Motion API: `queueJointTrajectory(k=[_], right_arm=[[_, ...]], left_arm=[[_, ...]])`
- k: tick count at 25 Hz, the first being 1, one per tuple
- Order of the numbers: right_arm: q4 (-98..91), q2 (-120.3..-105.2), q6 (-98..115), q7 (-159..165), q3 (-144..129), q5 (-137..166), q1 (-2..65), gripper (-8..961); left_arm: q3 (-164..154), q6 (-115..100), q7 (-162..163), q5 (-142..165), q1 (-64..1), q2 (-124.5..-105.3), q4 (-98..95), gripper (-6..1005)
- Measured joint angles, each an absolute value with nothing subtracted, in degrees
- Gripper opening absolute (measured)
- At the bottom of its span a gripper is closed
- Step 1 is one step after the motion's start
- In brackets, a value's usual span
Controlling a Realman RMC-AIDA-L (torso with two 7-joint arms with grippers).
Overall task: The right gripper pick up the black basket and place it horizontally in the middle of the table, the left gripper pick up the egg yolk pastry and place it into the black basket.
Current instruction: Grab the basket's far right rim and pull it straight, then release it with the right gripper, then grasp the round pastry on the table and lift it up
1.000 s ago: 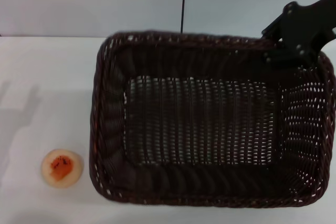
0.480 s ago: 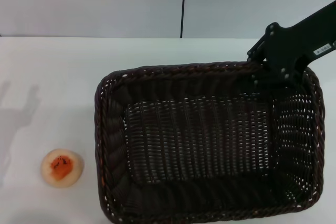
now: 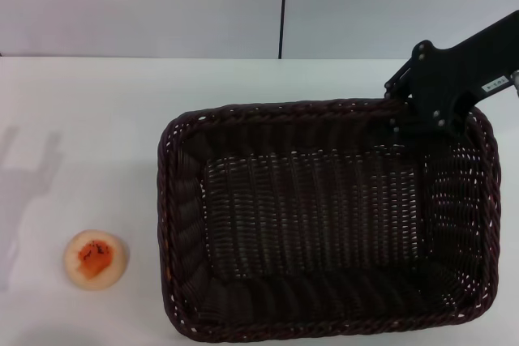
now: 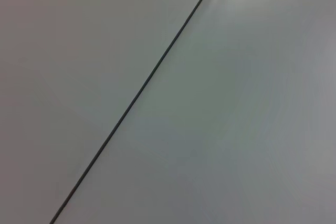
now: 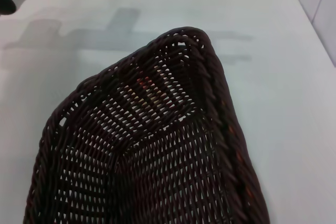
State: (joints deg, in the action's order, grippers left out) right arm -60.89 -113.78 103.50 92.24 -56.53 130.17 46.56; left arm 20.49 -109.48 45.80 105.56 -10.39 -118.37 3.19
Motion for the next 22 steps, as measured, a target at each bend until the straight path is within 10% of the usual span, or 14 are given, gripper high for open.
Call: queueJointTrajectory(k=[22], right_arm=[[-63.42, -116.06, 92.8, 87.14, -54.46, 124.19, 44.56, 389]], left_arm=[[17.74, -109.68, 46.67, 105.57, -9.14, -118.39, 3.64, 815]])
